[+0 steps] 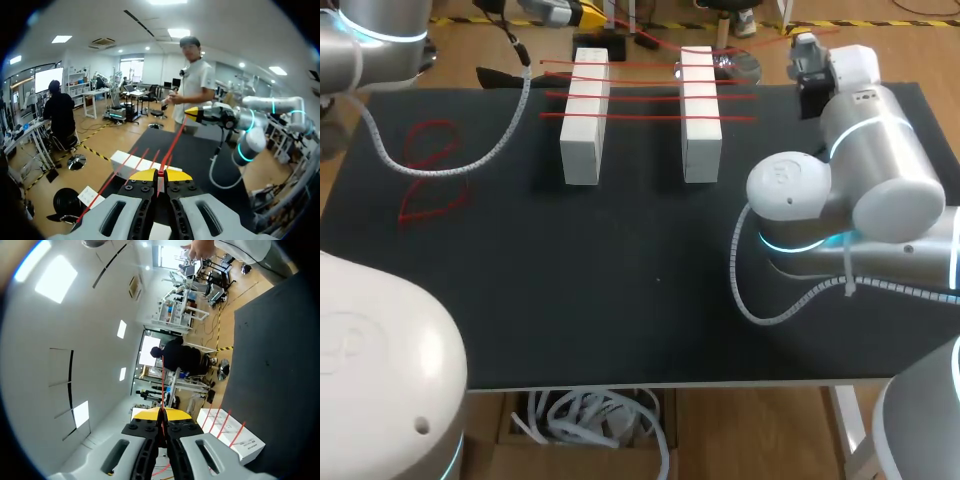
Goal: Grab the tape and strap the tape.
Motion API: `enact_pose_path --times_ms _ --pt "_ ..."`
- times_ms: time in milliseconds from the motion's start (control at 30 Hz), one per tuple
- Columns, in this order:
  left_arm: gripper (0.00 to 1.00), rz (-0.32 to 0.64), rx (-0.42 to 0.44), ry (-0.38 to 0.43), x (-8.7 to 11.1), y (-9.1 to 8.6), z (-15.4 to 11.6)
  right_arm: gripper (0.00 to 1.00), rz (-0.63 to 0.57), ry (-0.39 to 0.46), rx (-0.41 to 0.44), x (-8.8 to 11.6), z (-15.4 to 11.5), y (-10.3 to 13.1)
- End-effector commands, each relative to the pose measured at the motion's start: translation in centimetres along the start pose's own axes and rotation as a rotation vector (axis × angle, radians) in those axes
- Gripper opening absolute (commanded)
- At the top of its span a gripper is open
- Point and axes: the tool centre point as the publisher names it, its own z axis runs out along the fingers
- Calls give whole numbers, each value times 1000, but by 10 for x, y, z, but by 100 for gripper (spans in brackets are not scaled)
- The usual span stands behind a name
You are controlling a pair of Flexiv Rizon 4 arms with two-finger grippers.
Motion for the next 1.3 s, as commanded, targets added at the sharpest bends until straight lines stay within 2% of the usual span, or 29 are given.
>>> enact_pose_path --times_ms 33,300,533,767,1000,1300 --pt "0 1 1 -6 2 0 0 0 -1 -9 1 3 -1 1" --pt "0 1 1 -6 2 0 0 0 -1 -9 1 3 -1 1" --pt "0 94 -214 87 6 -11 18 0 -1 -9 1 3 -1 1" --pt "0 148 -354 150 11 -18 36 0 -1 -9 1 3 -1 1" --pt "0 162 -517 116 13 -15 50 0 -1 -9 1 3 -1 1" --pt "0 106 -611 111 16 -10 57 0 -1 -9 1 3 -1 1"
